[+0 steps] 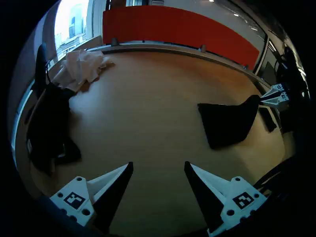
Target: Fold towel
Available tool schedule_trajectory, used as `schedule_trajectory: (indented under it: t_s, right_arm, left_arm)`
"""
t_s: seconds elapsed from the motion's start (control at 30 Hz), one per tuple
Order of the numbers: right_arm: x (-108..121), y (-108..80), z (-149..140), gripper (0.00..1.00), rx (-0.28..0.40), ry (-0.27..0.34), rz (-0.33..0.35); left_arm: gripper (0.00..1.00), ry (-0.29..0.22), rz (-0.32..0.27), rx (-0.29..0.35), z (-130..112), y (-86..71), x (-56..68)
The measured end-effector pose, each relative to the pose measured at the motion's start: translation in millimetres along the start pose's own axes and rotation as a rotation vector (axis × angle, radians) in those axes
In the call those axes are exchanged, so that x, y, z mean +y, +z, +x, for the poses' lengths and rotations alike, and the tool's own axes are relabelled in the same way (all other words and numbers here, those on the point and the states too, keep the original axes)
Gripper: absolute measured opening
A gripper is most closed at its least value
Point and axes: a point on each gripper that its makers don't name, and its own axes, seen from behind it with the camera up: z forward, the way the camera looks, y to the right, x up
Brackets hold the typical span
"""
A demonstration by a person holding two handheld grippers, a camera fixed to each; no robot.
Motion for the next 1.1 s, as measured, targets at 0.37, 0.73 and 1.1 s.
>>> schedule_trajectory:
  t_s: [0.37, 0.73, 1.1]
  right_arm:
    - [-17, 15.1, 41, 0.04, 0.016, -0.121, 0.057]
    - [-65, 58.7, 61, 0.04, -0.012, -0.214, 0.179]
    - [-88, 92.1, 54, 0.05, -0.063, -0.231, 0.232]
  left_arm:
    - [0.96, -0.048, 0.000, 0.012, -11, -10.9, -3.7]
    - [0.96, -0.077, 0.026, 0.014, -26, -26.0, -17.2]
    - [0.96, -0.107, 0.041, 0.013, -35, -29.6, -26.1]
